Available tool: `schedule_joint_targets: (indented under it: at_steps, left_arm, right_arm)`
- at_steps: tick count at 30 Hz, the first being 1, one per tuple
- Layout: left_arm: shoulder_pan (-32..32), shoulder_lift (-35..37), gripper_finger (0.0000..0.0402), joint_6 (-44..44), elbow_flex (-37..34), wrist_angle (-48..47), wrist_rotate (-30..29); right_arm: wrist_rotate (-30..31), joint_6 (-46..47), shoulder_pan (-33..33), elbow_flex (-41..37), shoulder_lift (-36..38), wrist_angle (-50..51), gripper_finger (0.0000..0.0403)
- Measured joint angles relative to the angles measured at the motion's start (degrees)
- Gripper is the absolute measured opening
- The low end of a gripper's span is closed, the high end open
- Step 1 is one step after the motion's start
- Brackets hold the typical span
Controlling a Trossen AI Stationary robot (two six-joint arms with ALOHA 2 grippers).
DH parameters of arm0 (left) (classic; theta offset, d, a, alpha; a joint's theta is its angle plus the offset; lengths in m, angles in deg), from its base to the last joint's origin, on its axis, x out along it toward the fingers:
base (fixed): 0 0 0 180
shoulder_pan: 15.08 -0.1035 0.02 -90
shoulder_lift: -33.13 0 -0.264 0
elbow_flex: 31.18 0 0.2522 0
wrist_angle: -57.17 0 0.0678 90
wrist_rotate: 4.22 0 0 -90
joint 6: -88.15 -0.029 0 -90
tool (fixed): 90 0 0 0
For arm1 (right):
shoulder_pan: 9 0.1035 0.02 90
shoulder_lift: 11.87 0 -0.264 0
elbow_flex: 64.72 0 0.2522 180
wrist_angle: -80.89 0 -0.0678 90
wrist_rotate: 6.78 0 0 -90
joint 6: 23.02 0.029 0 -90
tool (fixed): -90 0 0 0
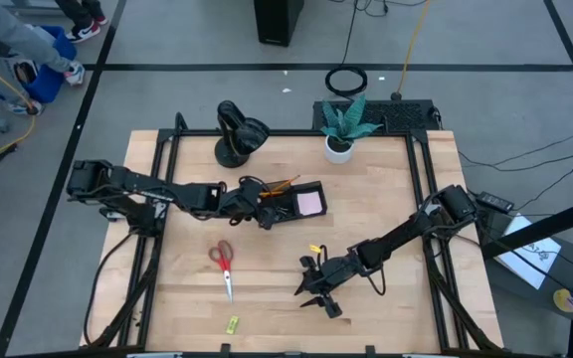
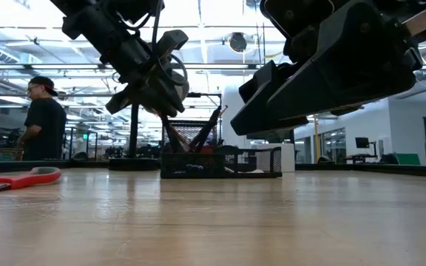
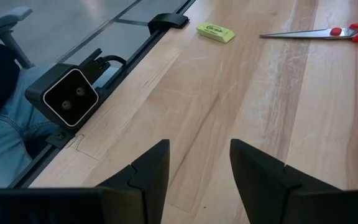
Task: Pick and place office supplies into organizer
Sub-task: Put the red scissors into the desk organizer
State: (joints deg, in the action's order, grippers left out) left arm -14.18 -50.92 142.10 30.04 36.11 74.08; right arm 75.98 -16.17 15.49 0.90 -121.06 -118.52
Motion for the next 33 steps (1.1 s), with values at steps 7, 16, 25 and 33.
schedule_joint_targets:
  at_steps: [7,16,25,33]
  left_arm:
    - [1.0,0.0,0.0162,0.8,0.0,-0.3,0.4]
    - [8.1,0.3,0.0181,5.3,0.0,-1.7,5.7]
    - [16.0,0.5,0.0153,12.6,0.0,-6.6,4.7]
    - [25.0,0.5,0.0129,26.4,0.0,-9.0,1.0]
  right_arm:
    - [0.0,0.0,0.0,0.0,0.0,0.0,0.0160]
    - [-0.1,0.0,0.0,0.0,0.0,1.8,0.0160]
    - [0.0,3.6,0.0,-2.7,0.0,-2.6,0.0160]
    - [-0.2,4.5,-0.1,-4.6,0.0,-6.5,0.0160]
